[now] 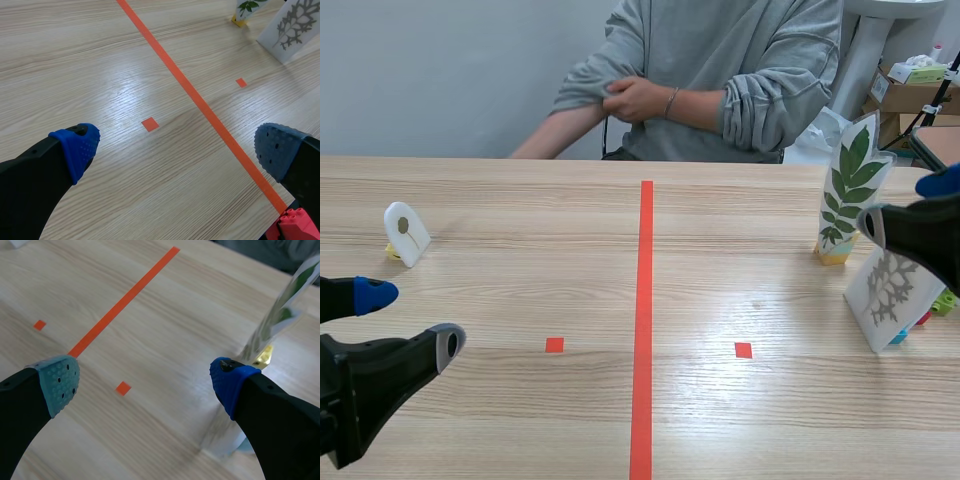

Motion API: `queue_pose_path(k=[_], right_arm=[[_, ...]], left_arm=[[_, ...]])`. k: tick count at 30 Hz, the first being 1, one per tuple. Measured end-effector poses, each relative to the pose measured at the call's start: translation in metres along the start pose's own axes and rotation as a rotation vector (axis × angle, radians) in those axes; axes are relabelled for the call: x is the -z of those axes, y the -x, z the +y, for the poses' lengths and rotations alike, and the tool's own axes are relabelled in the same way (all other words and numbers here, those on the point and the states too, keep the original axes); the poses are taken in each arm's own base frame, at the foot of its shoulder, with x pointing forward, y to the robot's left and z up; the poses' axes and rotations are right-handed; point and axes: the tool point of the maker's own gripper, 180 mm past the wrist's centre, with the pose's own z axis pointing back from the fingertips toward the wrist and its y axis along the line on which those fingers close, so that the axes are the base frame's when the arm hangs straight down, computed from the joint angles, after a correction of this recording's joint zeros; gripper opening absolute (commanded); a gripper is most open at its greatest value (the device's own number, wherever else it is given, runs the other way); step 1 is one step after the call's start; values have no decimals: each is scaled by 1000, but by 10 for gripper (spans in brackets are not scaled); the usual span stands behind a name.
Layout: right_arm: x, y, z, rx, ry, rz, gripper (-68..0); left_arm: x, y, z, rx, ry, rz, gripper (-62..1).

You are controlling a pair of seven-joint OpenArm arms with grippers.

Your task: Do the leaf sorting experiment

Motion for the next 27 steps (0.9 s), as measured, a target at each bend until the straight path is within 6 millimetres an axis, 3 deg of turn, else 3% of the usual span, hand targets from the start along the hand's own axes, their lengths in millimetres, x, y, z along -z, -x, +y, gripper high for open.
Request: queue_pose_path(k=[5, 15, 27], right_arm=[[-13, 29, 26, 104, -64, 78, -144], [-29, 57, 64, 194, -138, 161, -144], [-29, 61, 68, 223, -139, 163, -144]], left_arm=[[0, -4, 0, -2, 0, -22, 14], [0, -7, -1, -30, 8, -40, 14], [0, -7, -1, -29, 8, -38, 14]])
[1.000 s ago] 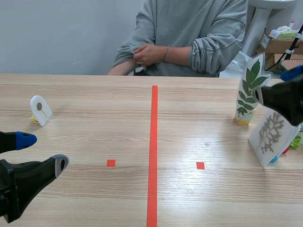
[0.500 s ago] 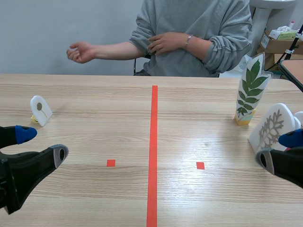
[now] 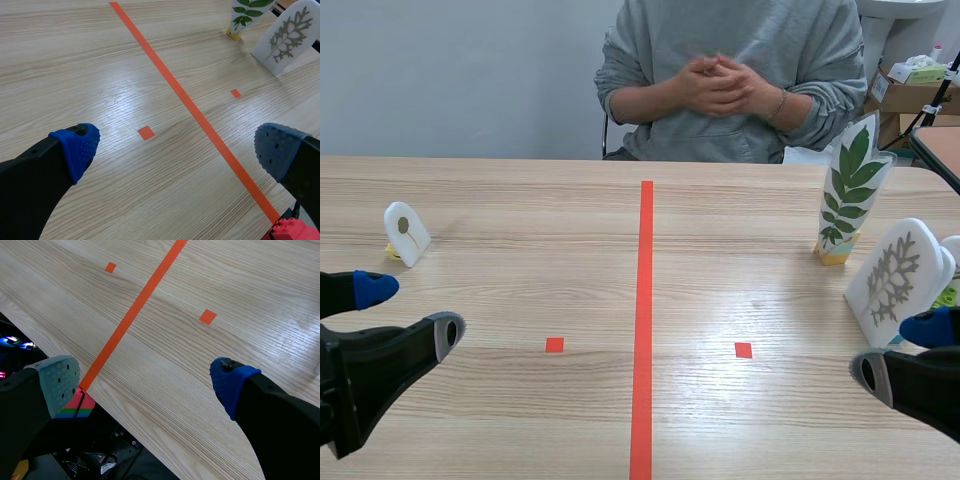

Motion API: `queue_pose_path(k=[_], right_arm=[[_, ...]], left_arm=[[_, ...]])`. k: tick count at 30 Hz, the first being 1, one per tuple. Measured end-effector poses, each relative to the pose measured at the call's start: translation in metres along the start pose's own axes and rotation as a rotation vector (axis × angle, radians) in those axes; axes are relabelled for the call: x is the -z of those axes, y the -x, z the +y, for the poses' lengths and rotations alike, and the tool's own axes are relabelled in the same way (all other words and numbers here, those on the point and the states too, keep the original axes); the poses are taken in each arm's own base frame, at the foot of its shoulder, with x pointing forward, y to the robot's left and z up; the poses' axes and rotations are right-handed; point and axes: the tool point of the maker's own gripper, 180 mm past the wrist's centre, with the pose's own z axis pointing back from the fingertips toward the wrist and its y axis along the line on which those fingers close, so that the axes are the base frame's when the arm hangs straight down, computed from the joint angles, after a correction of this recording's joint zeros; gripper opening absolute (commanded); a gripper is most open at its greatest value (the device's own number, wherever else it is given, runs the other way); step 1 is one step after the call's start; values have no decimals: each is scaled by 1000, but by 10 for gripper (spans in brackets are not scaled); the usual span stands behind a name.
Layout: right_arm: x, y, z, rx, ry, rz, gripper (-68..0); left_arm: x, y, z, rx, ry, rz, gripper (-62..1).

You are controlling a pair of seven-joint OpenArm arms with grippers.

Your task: Do the leaf sorting experiment

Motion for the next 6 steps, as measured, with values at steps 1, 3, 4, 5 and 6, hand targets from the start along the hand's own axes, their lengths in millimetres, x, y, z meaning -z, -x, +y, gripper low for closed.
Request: queue_pose_path(k=[1, 3, 4, 5, 6], right_arm=[[0, 0, 0, 0, 0, -1, -144], [0, -2, 0, -1, 0, -8, -147], [0, -2, 0, -1, 0, -8, -152], [0, -2, 0, -1, 0, -8, -153], [0, -2, 0, -1, 0, -8, -153]], left_arm=[[0, 0, 0, 0, 0, 0, 14], [0, 0, 0, 0, 0, 0, 14], [0, 0, 0, 0, 0, 0, 14], [0, 0, 0, 0, 0, 0, 14], [0, 0, 0, 0, 0, 0, 14]])
